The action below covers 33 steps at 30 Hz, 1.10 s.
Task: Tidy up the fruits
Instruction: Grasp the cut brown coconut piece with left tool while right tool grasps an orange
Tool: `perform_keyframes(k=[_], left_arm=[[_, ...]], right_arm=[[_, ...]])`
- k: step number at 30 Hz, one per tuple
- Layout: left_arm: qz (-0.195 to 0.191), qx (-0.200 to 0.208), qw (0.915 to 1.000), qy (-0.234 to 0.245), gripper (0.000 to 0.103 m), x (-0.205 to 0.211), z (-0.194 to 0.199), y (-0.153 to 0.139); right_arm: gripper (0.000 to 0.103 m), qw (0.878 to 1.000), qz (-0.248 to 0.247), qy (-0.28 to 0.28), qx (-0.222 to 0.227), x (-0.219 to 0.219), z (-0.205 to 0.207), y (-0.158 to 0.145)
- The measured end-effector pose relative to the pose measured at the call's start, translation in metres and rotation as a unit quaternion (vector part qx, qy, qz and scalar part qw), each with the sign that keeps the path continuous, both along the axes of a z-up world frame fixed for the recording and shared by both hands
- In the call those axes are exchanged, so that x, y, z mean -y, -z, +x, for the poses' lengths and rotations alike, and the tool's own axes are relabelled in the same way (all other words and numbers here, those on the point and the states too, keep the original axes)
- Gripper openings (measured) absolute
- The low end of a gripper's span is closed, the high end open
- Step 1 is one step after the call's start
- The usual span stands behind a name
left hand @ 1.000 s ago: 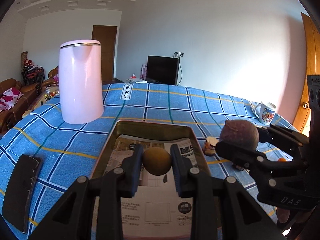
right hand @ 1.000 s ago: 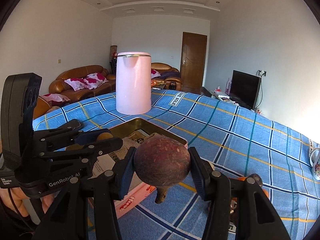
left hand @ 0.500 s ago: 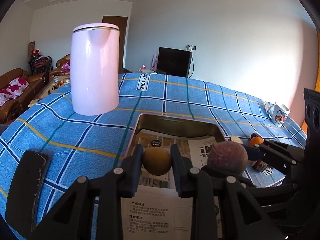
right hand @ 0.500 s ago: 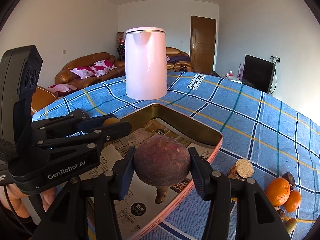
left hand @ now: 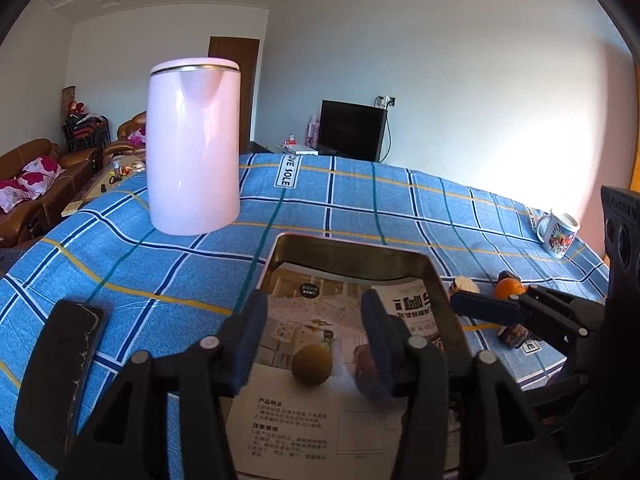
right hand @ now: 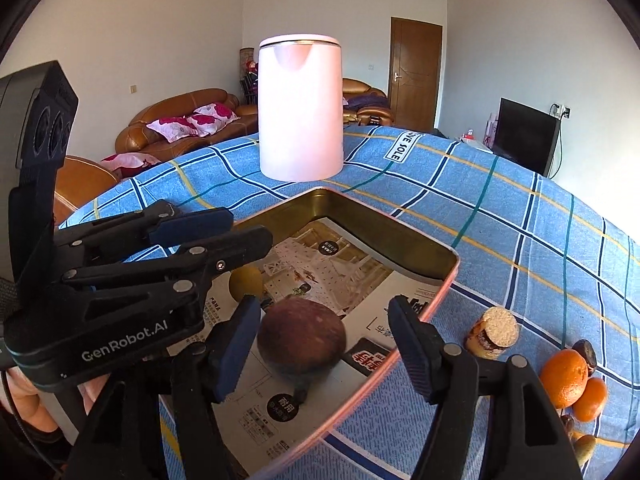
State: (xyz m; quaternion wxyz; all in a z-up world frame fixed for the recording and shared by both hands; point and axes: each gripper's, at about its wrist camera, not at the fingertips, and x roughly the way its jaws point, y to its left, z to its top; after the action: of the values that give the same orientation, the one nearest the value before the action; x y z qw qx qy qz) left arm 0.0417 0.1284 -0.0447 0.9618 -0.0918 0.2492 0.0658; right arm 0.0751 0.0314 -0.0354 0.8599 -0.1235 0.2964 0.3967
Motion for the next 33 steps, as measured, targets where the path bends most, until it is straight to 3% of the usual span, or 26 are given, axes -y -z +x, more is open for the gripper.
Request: perform_keyframes(k=[3,6,11,17,21,29,33], left_arm=[[-0.001,0.020,0.9997,0.011,0.068,0.013,-0.009,-0.010],[0.009,0.030,0.9989,0.036,0.070,0.034,-0.012,-0.017],[0.023,0.028,0.9959,0.083,0.070,0.077,-0.007,-0.018],[0.040,0.003,0.9899,0.136,0.070,0.127,0.009,-0.009],[0.056,-0.019,0.9855,0.159,0.070,0.155,0.021,-0.002],[0.051,-0.073,0.9784,0.187,0.070,0.175,0.051,0.013],[0.042,-0.101,0.9744,0.196,0.066,0.180,0.064,0.021]], right_arm=[[0.068,1.000,0.021,0.007,0.011,0.025,-0.009,-0.009],[0.071,0.999,0.030,0.037,0.027,0.063,-0.016,-0.015],[0.072,0.991,0.032,0.125,0.029,0.143,-0.019,-0.014],[0.072,0.974,0.024,0.223,0.013,0.223,-0.014,-0.005],[0.072,0.969,0.027,0.247,-0.015,0.245,-0.003,0.003],[0.071,0.965,0.022,0.257,-0.038,0.266,-0.001,0.021],[0.056,0.967,0.021,0.248,-0.054,0.268,0.003,0.027]])
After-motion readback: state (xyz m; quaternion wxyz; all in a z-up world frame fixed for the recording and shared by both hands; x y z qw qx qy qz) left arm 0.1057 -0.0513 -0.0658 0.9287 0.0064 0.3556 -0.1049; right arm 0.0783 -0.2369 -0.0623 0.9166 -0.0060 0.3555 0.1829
